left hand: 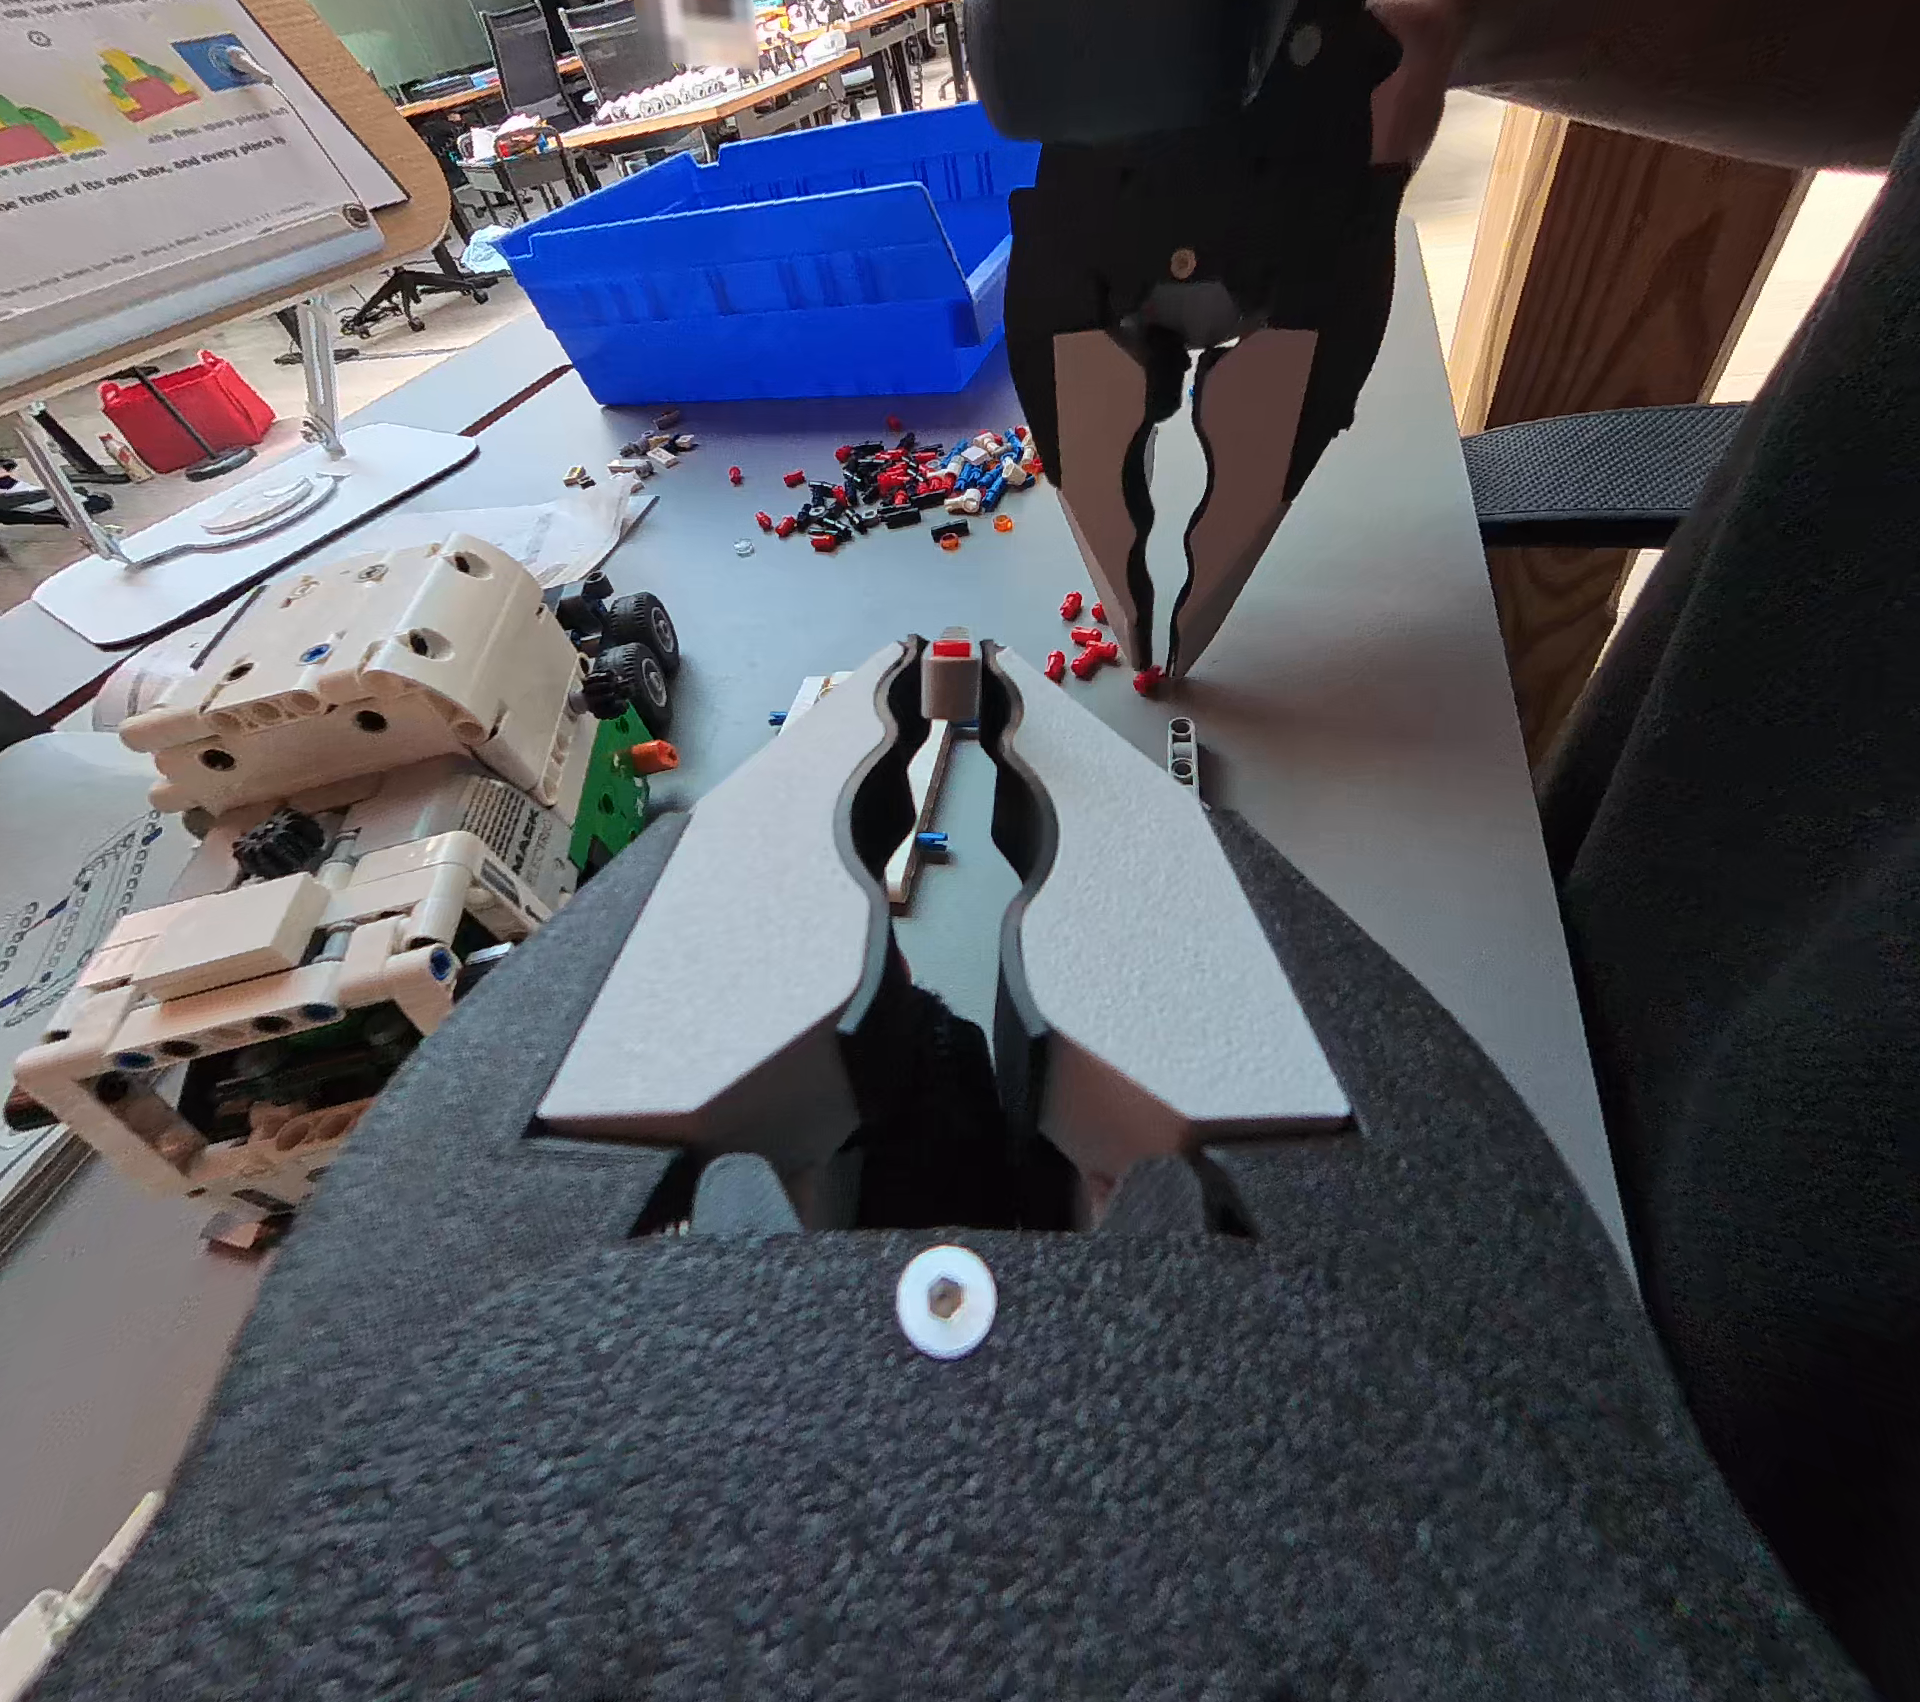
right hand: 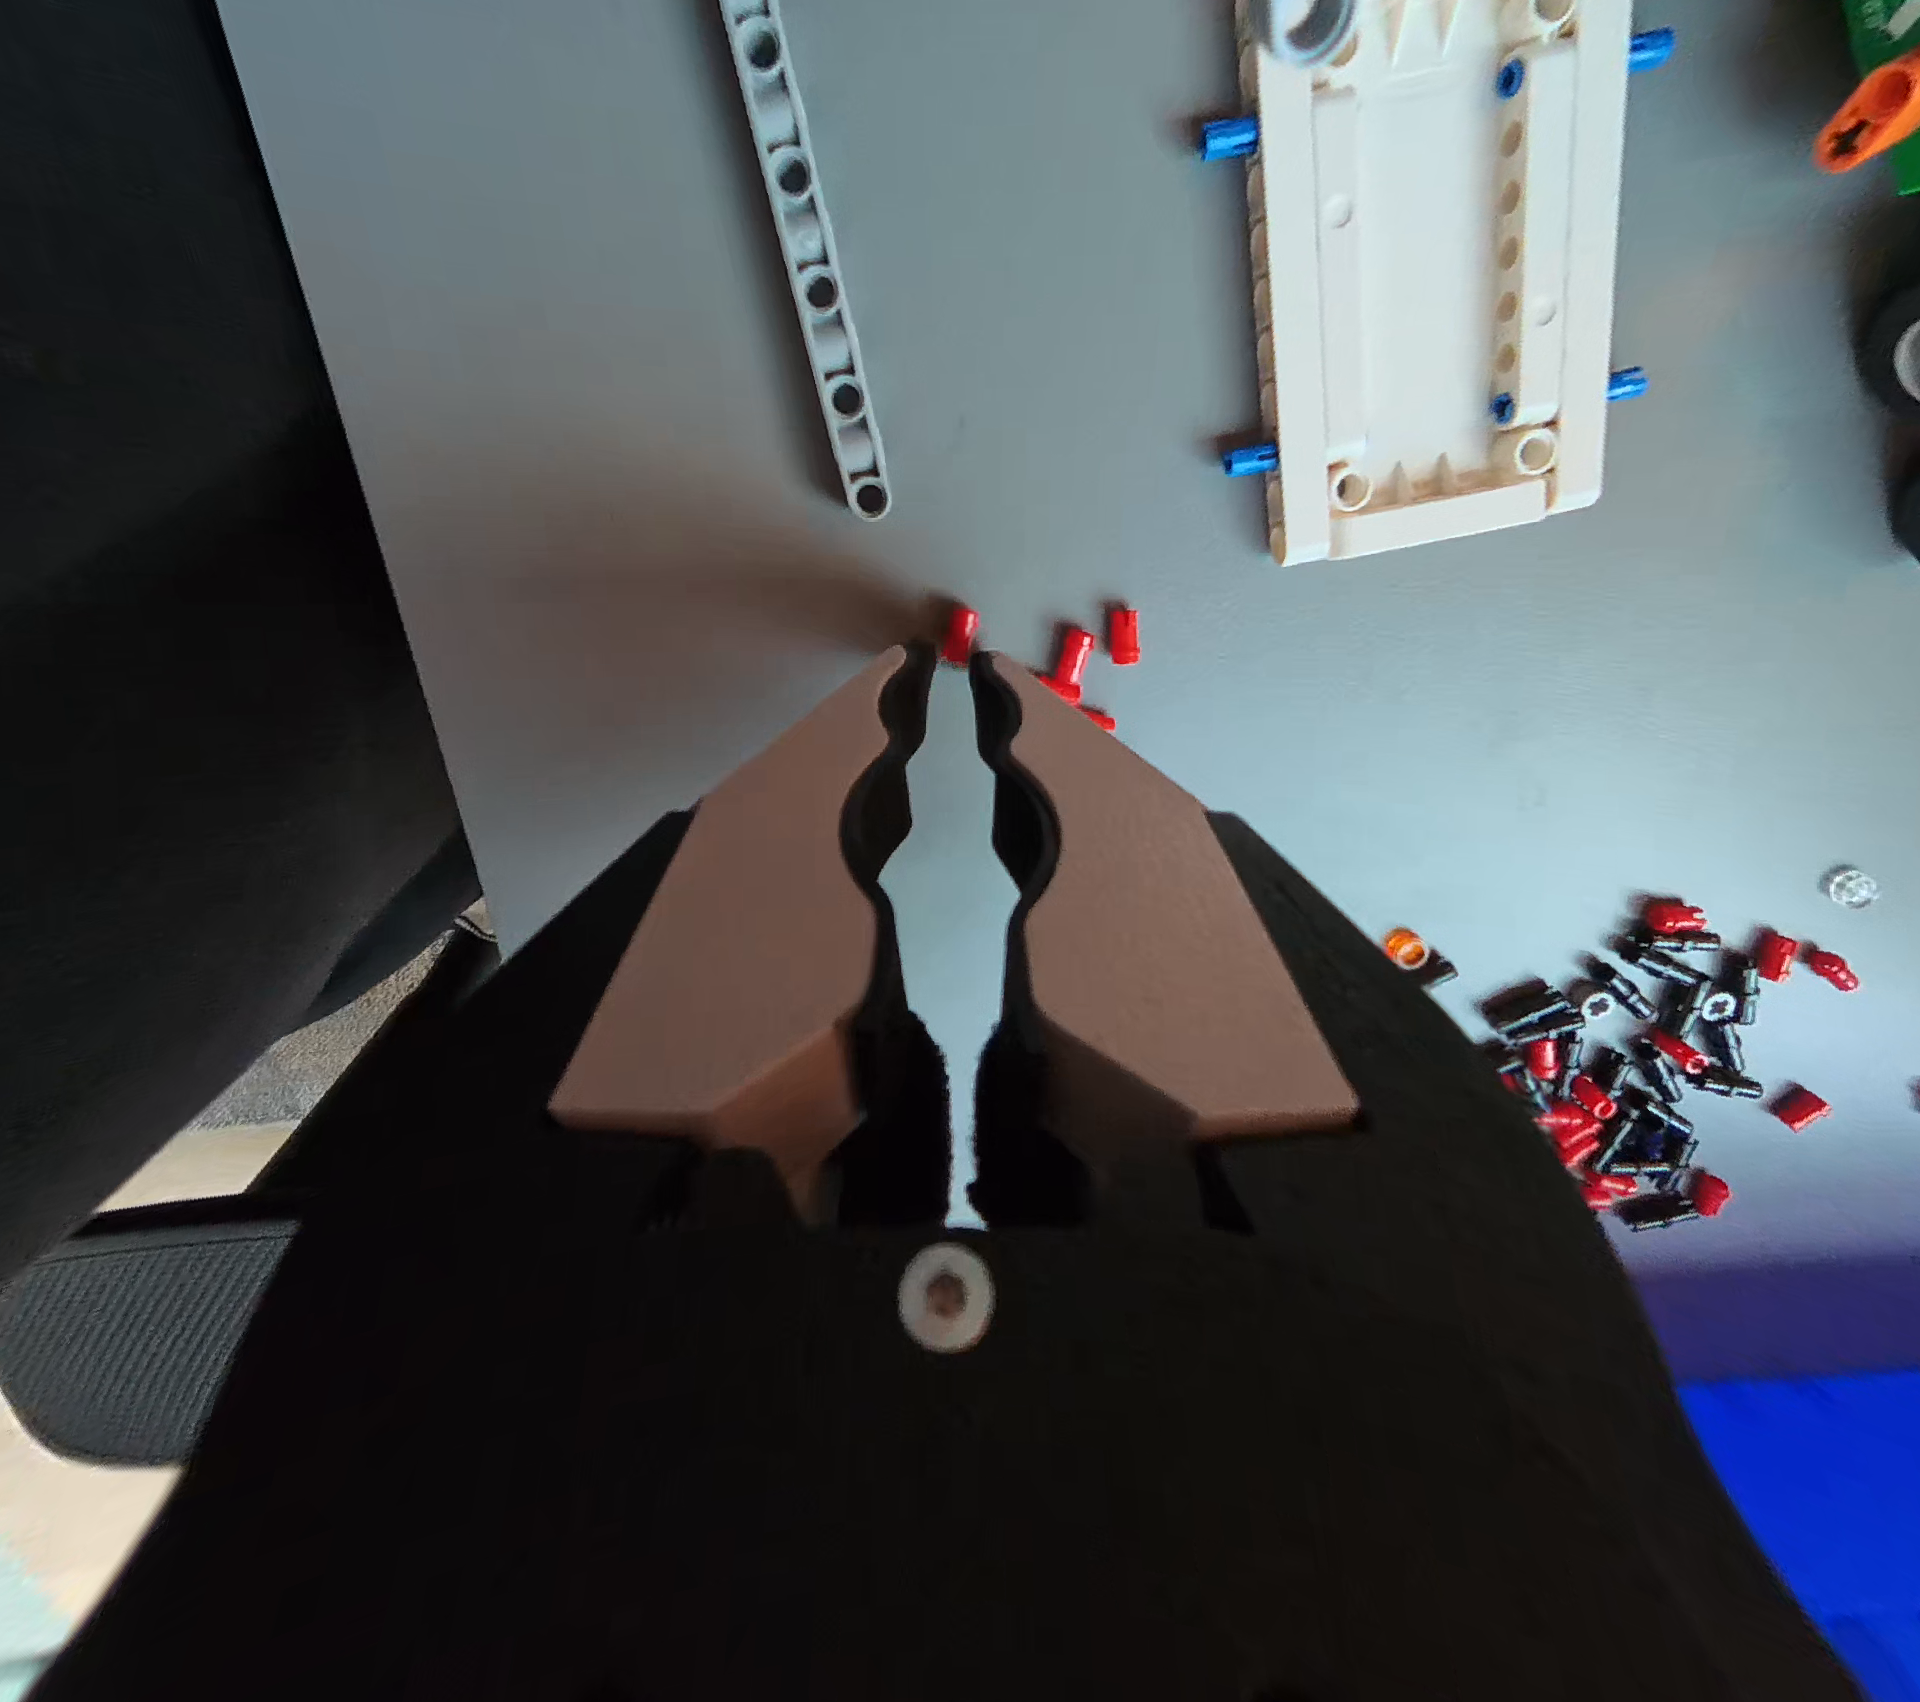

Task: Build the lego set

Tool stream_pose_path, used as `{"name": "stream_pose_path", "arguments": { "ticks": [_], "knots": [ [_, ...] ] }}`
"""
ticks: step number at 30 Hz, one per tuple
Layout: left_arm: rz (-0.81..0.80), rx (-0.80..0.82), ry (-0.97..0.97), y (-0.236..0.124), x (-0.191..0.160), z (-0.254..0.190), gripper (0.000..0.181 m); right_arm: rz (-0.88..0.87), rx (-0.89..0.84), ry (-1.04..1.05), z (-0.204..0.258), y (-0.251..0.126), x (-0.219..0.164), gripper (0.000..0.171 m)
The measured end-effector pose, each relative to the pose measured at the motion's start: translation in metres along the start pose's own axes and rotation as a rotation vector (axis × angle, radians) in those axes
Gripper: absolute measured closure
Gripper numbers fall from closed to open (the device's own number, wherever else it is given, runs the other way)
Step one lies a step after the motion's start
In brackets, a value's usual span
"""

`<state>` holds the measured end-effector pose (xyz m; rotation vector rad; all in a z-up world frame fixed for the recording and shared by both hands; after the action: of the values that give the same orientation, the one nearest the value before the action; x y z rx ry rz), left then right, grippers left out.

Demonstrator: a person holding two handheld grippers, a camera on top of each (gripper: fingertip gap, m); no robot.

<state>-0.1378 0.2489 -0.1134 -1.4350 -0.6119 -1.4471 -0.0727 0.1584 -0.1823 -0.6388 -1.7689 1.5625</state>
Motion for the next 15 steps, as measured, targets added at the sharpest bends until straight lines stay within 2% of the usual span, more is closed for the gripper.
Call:
{"name": "stream_pose_path", "arguments": {
  "ticks": [15],
  "knots": [
    [-0.001,-0.002,0.002,-0.001,0.000,0.000,0.175,0.021,0.040,-0.021,-0.001,0.000,0.010,0.163]
  ]
}}
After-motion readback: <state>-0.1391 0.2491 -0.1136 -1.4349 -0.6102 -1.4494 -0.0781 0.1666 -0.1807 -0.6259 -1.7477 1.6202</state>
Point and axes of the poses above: each gripper's, where its closed fingertips meet, y out along the fingers, x out of its top, z = x × y across the jaws, the point moved 2 cm from there along -y, back along the fingers, and after that the axes turned 5 degrees about z, right-handed, at the moved point
